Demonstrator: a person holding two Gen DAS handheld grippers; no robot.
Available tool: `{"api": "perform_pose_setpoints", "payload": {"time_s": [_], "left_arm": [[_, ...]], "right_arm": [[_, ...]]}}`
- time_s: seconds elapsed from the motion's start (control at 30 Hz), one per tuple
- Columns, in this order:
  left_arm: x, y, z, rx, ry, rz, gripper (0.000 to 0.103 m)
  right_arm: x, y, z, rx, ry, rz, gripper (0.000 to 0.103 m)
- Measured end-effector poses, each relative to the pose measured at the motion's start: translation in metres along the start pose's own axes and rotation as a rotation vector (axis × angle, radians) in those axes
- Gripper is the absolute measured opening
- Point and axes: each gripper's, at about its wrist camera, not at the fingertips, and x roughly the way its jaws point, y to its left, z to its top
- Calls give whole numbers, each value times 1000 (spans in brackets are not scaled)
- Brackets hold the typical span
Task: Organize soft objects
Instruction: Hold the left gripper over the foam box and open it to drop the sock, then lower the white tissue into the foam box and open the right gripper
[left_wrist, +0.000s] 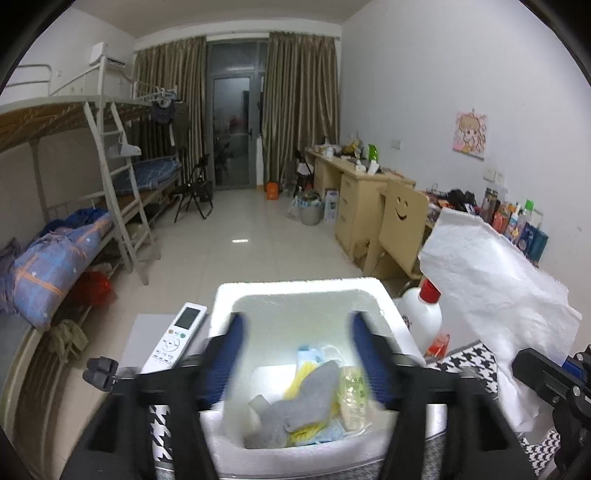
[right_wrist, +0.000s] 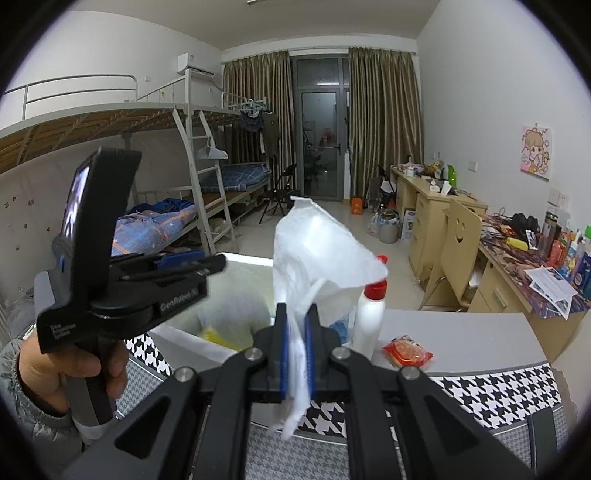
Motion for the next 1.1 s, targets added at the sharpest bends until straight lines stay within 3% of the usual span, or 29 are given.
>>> {"api": "perform_pose_setpoints", "payload": {"time_s": [0.17, 0.23, 0.27, 1.1], "left_arm": [[-9, 7, 0, 0, -30, 24, 87], [-14, 11, 0, 0, -49, 41, 100], [-15, 11, -1, 2, -56, 48, 101], [-50, 58, -20, -24, -94, 142, 102]], "right_arm": [[0, 5, 0, -5, 0, -4, 10], [1, 5, 0, -7, 2, -5, 10], [3, 5, 0, -8, 4, -4, 10], [42, 31, 7, -16, 67, 53, 10]]}}
